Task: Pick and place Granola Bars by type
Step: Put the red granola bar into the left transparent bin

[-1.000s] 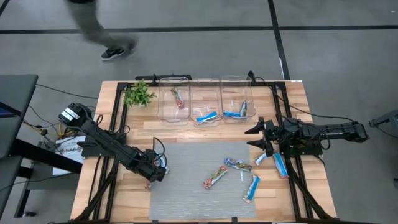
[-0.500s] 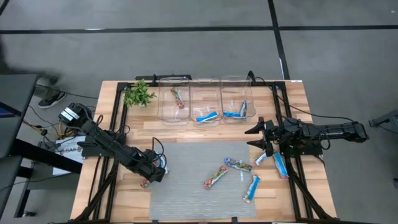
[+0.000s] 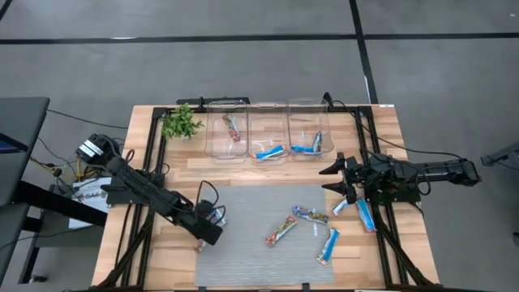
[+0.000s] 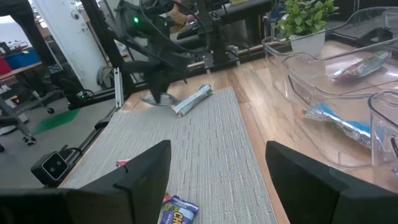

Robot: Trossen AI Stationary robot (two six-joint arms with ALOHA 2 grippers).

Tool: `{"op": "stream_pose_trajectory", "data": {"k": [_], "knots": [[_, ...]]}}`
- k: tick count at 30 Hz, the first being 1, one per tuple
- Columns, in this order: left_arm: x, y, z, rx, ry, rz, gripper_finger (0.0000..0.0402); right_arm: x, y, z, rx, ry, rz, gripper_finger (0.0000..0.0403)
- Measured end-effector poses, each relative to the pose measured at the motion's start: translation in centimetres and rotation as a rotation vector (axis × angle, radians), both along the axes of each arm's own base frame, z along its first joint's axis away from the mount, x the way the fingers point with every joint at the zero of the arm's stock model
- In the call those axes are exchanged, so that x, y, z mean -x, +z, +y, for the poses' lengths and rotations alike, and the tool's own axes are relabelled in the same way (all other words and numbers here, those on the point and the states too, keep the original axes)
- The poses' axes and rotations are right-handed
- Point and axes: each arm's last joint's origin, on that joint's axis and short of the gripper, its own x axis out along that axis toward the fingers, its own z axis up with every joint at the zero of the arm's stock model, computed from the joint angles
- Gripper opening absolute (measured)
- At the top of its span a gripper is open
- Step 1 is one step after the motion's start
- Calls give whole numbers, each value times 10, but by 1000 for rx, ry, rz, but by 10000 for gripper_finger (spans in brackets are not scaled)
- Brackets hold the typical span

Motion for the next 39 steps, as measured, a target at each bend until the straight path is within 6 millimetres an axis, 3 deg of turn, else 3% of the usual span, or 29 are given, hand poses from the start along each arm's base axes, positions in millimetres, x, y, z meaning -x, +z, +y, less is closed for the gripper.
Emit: {"op": "stream_pose_trajectory", "data": {"k": [7,18,30,35,39], "knots": [[-22,26,0,68,10,-332,48,0,0,0,0,0,0,255],[-60,85,23,211,111,-969,48,0,0,0,0,0,0,255],[-68,84,41,136,132,-971,48,0,0,0,0,0,0,255],[-77,84,70,50,199,-991,48,0,0,0,0,0,0,255],[-83,84,107,-63,285,-1007,48,0,0,0,0,0,0,255]]}}
